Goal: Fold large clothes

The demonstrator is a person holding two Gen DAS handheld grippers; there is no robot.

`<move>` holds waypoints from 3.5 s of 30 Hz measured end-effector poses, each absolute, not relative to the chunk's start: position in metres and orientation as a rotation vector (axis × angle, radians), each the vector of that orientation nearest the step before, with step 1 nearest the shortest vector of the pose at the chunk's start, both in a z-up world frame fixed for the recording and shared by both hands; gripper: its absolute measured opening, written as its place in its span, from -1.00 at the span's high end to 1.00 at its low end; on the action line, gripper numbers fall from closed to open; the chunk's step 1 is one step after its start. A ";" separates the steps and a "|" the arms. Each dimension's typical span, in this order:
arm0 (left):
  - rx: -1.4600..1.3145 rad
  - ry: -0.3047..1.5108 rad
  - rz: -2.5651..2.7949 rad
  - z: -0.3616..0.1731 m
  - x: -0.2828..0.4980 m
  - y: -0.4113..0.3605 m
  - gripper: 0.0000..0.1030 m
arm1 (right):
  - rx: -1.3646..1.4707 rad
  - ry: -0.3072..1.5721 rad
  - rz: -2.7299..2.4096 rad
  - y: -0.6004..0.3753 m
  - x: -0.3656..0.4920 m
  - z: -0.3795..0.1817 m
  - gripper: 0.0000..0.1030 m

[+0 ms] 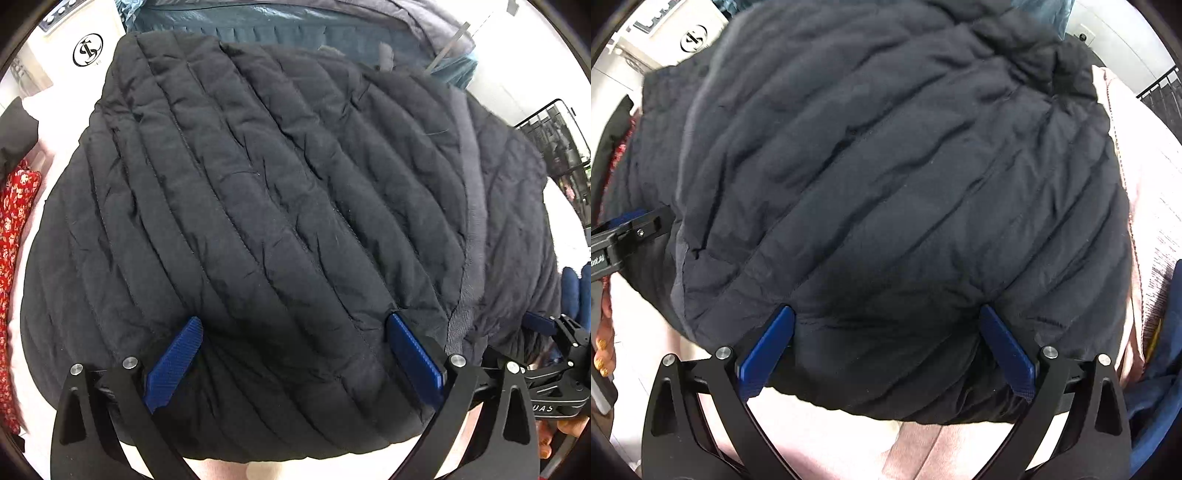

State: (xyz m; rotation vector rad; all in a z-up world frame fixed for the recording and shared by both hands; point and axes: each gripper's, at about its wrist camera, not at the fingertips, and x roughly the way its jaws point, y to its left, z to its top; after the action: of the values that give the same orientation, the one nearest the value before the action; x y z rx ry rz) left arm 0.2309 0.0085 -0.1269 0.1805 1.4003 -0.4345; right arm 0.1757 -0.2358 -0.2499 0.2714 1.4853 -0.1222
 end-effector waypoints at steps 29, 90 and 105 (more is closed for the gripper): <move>0.200 1.444 -0.449 -0.134 0.243 -0.005 -0.90 | 0.284 1.429 -0.159 -0.215 0.155 -0.249 -0.91; 0.039 1.432 -0.337 -0.115 0.148 0.125 -0.87 | 1.011 1.177 -0.055 -0.397 0.099 -0.296 -0.91; -0.107 1.281 -0.279 -0.079 0.239 0.192 -0.87 | 0.919 1.195 -0.090 -0.381 0.103 -0.289 -0.91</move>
State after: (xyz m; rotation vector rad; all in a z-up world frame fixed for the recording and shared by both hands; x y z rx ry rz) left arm 0.2390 0.1916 -0.0787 -0.1074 1.2807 -0.2788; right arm 0.1032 -0.3809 -0.2886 0.9190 1.1954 -0.0899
